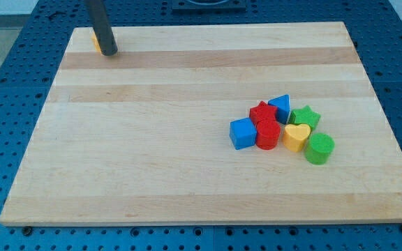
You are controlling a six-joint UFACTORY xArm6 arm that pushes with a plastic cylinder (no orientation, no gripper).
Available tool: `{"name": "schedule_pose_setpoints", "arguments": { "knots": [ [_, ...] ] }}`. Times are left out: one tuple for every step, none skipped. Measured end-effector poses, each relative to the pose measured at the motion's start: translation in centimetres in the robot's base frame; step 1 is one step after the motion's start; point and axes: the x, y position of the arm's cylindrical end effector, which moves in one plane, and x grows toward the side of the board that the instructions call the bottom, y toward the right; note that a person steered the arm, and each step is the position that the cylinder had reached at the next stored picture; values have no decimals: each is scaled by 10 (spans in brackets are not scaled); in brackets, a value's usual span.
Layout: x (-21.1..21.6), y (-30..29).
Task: Move your arm towards the red circle
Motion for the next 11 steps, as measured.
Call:
{"name": "schedule_pose_setpoints", "arguments": {
  "knots": [
    [-7,-5],
    [9,58],
    [20,84],
    [26,85],
    [103,116],
    [154,134],
    [176,140],
    [243,159],
    [279,183],
    [297,207],
    [291,257]
  ]
}}
